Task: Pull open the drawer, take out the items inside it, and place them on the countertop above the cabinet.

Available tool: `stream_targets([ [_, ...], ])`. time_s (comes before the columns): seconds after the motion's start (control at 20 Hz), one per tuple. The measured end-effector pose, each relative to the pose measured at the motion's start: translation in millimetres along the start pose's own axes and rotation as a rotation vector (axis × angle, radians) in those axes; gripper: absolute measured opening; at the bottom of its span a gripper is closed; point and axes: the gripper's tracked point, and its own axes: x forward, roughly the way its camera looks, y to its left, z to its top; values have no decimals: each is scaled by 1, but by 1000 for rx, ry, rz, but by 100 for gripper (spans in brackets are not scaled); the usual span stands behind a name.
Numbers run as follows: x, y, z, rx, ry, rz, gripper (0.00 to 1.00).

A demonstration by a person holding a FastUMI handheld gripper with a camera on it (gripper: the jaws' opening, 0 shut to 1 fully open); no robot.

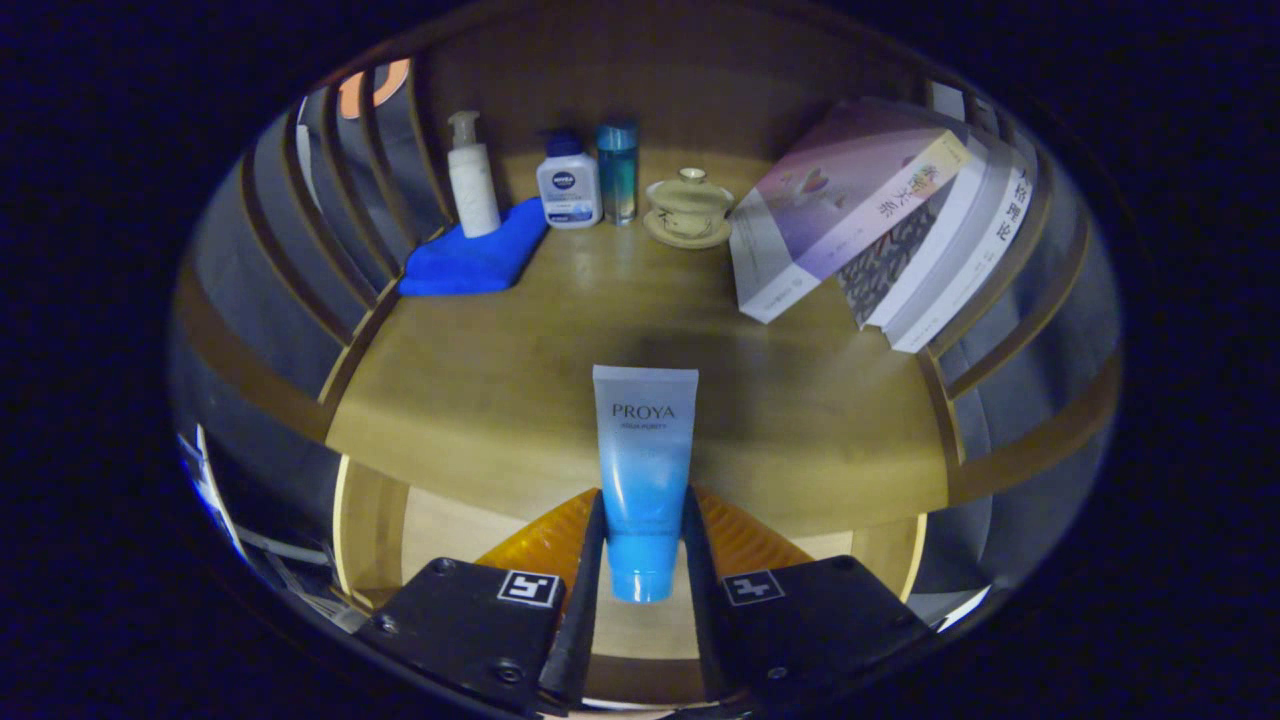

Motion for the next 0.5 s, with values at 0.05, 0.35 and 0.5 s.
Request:
stream_targets([
  [0.05, 5, -1, 6, 9, -8, -3, 46],
  [0.35, 34, -1, 18, 63, -32, -4, 46],
  [0.5, 38, -2, 19, 80, -60, -5, 46],
])
